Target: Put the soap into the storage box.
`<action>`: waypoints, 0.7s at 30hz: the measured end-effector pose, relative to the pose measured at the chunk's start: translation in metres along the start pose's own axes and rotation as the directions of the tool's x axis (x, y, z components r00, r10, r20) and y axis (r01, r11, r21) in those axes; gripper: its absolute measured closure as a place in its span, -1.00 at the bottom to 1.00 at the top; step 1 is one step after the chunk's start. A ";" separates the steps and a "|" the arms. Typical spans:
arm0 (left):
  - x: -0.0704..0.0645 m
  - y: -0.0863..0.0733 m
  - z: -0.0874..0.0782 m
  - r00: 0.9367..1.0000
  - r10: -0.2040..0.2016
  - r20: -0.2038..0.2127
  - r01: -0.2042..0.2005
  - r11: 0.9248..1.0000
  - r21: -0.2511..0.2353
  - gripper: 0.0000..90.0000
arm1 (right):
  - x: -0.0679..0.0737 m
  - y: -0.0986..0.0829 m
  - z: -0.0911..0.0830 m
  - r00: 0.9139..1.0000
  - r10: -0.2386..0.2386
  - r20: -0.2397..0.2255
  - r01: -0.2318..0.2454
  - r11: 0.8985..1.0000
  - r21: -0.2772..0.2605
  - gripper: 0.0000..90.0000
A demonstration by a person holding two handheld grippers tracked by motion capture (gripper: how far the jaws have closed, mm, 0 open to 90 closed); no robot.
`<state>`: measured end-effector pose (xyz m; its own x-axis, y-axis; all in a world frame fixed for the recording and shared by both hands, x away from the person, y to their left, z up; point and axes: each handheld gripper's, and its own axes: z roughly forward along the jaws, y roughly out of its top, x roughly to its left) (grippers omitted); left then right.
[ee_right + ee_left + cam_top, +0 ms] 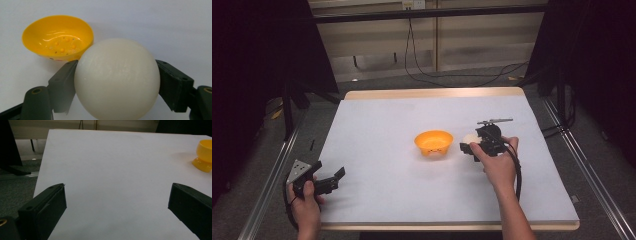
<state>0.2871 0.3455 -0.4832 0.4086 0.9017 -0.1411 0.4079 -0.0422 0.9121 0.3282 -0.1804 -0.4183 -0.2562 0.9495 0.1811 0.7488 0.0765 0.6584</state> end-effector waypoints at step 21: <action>0.000 0.000 0.000 1.000 -0.005 0.005 0.005 1.000 -0.001 -0.97 | 0.028 0.022 0.006 0.999 -0.035 -0.014 0.035 0.999 -0.005 -0.48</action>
<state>0.2872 0.3456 -0.4833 0.4106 0.8998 -0.1472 0.4093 -0.0376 0.9116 0.3414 -0.1503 -0.4034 -0.2904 0.9420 0.1682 0.7363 0.1078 0.6680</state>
